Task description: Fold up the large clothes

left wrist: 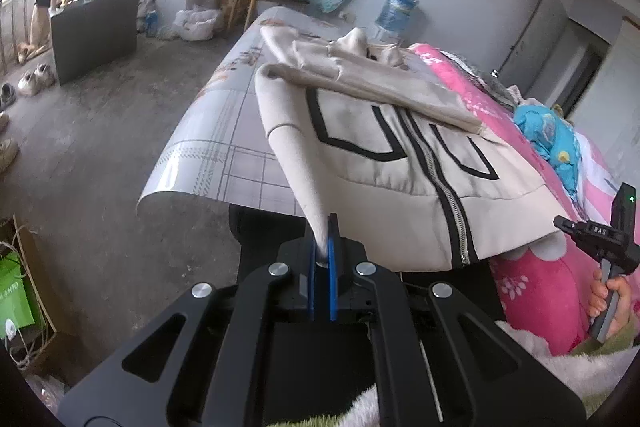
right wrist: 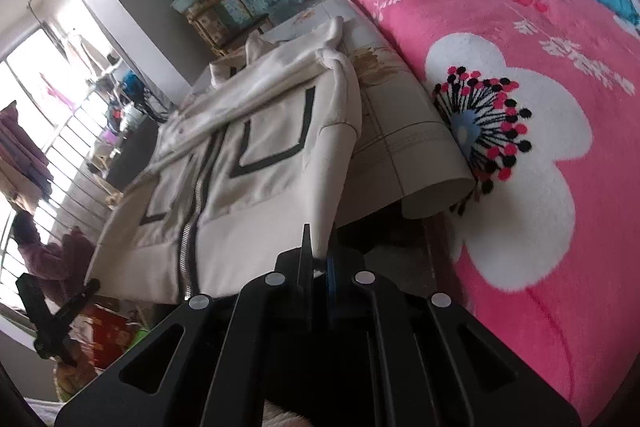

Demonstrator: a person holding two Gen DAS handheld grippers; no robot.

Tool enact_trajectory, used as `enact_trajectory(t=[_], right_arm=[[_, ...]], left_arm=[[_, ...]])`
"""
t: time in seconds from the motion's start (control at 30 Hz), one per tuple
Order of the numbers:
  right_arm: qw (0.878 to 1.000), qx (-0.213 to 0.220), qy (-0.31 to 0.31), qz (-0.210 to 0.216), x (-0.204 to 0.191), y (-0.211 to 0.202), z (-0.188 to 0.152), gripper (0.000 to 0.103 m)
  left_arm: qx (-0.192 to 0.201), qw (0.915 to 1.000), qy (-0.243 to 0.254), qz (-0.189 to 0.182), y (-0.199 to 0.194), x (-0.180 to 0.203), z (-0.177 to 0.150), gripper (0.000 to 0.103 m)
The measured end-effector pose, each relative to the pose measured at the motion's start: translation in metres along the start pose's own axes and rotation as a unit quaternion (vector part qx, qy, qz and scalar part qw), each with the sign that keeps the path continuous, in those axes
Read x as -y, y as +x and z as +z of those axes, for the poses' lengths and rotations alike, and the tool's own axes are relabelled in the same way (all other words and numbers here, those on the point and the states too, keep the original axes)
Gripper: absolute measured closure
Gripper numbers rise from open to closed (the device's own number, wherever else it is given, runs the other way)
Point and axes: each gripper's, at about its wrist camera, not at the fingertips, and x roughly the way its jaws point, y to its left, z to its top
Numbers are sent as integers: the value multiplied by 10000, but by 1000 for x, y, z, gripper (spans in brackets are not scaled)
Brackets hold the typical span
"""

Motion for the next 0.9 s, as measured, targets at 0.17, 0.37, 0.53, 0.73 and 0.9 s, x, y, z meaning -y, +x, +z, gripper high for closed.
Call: enact_trajectory(t=[0.17, 0.37, 0.53, 0.73, 0.9], right_arm=[[9999, -62, 42, 137, -2, -18, -5, 98], [9996, -90, 32, 268, -3, -13, 2, 98], [9988, 138, 39, 465, -7, -6, 28, 98], [9972, 444, 50, 600, -14, 13, 71, 98], [9962, 531, 105, 683, -17, 45, 106, 98]], left_arm=[[-111, 9998, -91, -158, -20, -4, 0, 99], [-60, 9989, -362, -276, -13, -11, 11, 99], [115, 9959, -736, -511, 2, -20, 42, 99], [246, 9933, -1001, -523, 28, -28, 81, 99], [327, 9923, -1106, -458, 54, -32, 110, 98]])
